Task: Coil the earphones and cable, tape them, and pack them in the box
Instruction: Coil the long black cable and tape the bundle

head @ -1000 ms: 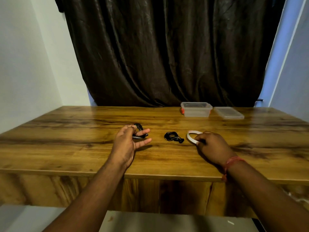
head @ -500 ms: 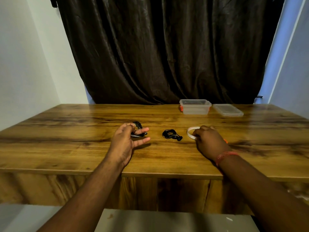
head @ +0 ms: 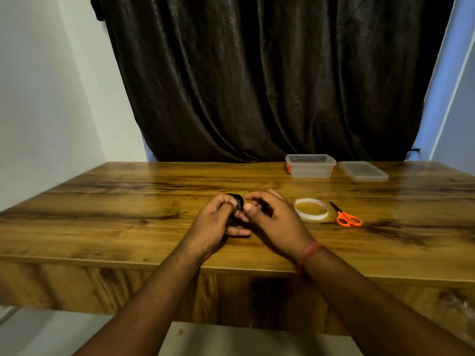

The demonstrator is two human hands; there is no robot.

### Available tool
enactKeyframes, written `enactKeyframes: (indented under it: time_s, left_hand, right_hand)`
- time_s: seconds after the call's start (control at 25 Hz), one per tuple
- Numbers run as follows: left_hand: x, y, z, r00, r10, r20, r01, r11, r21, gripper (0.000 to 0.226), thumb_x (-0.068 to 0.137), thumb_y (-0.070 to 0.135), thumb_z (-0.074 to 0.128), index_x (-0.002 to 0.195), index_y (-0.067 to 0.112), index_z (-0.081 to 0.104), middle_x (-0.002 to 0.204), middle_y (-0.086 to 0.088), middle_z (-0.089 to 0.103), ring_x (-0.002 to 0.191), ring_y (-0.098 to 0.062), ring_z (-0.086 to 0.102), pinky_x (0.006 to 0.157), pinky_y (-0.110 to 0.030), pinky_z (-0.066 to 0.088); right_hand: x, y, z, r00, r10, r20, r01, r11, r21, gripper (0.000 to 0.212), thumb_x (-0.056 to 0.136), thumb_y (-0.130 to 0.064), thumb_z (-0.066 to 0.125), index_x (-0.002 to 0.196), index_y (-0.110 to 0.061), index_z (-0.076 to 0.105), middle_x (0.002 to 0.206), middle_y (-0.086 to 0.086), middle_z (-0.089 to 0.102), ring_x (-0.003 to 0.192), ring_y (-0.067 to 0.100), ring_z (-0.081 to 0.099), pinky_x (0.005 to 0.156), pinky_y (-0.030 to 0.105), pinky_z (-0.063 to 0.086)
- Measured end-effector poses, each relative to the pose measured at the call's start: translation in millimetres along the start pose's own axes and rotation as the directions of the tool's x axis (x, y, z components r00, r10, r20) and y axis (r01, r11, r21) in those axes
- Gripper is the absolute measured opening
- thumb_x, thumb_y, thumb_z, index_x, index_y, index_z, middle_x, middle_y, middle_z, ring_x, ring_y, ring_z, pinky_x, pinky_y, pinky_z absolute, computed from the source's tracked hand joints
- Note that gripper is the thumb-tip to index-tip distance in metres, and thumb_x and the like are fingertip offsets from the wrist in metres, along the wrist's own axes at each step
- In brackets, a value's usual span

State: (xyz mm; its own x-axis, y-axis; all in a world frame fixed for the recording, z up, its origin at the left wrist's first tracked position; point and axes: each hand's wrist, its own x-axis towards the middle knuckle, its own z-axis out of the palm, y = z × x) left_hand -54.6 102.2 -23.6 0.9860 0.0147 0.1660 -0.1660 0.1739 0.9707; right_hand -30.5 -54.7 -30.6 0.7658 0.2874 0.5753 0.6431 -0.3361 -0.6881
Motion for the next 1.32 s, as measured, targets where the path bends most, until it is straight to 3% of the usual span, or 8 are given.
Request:
enactKeyframes:
  time_s: [0.24,0.4,0.64,0.8,0.92,1.04,1.2,1.32]
  left_hand:
    - [-0.2,-1.6,-1.5,0.997,0.0,0.082,-0.006,0.998,0.068,0.02,0.103,0.011,0.04,0.087,0.011,0.053,0.063,-0.004,0.057,0.061,-0.017,0.059,0.064,-0.043,0.061]
    - [-1.7,-2.6,-2.8,0.991,-0.001,0.135,-0.009,0.997,0.077,0.019,0.104,0.013,0.038,0.093,0.009,0.053,0.068,-0.007,0.061,0.068,-0.019,0.064,0.064,-0.044,0.061]
    - [-3.7,-0.1,-4.2,0.989,0.003,0.151,-0.004,1.0,0.005,0.021,0.102,0.008,0.037,0.089,0.008,0.054,0.066,-0.01,0.051,0.055,-0.017,0.052,0.058,-0.048,0.061]
    - [-1.6,-1.0,-10.6,0.981,0.008,0.194,0.009,0.996,-0.086,0.022,0.101,0.011,0.038,0.084,0.009,0.053,0.066,-0.005,0.044,0.053,-0.014,0.042,0.055,-0.048,0.06]
    - [0.9,-6.0,-7.1,0.965,-0.031,0.262,0.03,1.0,0.007,0.023,0.101,0.021,0.042,0.082,0.013,0.055,0.064,-0.008,0.038,0.051,-0.014,0.038,0.053,-0.041,0.059]
    - [3.6,-11.6,-7.3,0.955,-0.011,0.296,-0.008,0.998,0.065,0.026,0.097,0.033,0.046,0.081,0.022,0.064,0.071,-0.011,0.039,0.053,-0.012,0.04,0.054,-0.039,0.058]
    - [1.9,-16.5,-9.0,0.958,0.055,0.28,-0.122,0.966,0.227,0.035,0.096,0.045,0.045,0.089,0.013,0.058,0.07,-0.011,0.037,0.056,-0.015,0.041,0.06,-0.039,0.053]
    - [-0.2,-16.8,-7.2,0.958,0.073,0.277,-0.153,0.948,0.278,0.038,0.096,0.049,0.043,0.086,0.015,0.056,0.062,-0.001,0.037,0.056,-0.015,0.042,0.058,-0.038,0.052]
  right_hand:
    - [6.2,5.3,6.6,0.983,0.133,0.127,-0.172,0.908,0.382,0.009,0.082,-0.026,0.073,0.087,-0.02,0.07,0.096,0.01,0.067,0.091,0.029,0.064,0.089,0.045,0.052]
    - [3.7,-1.1,0.8,0.951,0.192,0.243,-0.305,0.712,0.633,0.006,0.088,-0.005,0.065,0.084,-0.009,0.064,0.074,0.008,0.066,0.069,0.019,0.058,0.066,0.03,0.048]
    - [0.2,-0.4,-7.1,0.922,0.225,0.316,-0.383,0.656,0.651,0.01,0.093,-0.001,0.058,0.087,-0.009,0.062,0.072,0.005,0.062,0.06,0.013,0.054,0.052,0.026,0.04]
    - [0.7,-2.0,-17.2,0.949,0.308,0.062,-0.246,0.605,0.758,0.011,0.097,-0.005,0.053,0.089,-0.011,0.058,0.083,0.004,0.065,0.071,0.014,0.062,0.05,0.026,0.044]
    - [-1.7,-3.7,-11.8,0.975,0.224,0.017,-0.168,0.675,0.718,0.005,0.096,-0.007,0.055,0.091,-0.009,0.056,0.111,-0.002,0.066,0.096,0.016,0.069,0.059,0.029,0.056]
    - [-3.0,-5.3,-1.7,0.98,0.165,0.107,-0.194,0.722,0.664,0.005,0.098,-0.003,0.052,0.093,-0.005,0.053,0.127,0.003,0.055,0.094,0.013,0.069,0.075,0.033,0.059]
    - [-3.1,-6.7,0.7,0.977,0.174,0.125,-0.214,0.755,0.62,0.005,0.099,-0.004,0.051,0.094,-0.005,0.052,0.114,0.0,0.063,0.084,0.009,0.07,0.081,0.033,0.056]
    - [-2.7,-5.3,0.7,0.977,0.199,0.079,-0.207,0.79,0.577,0.006,0.099,-0.009,0.053,0.094,-0.008,0.053,0.096,0.003,0.068,0.08,0.014,0.07,0.085,0.043,0.057]
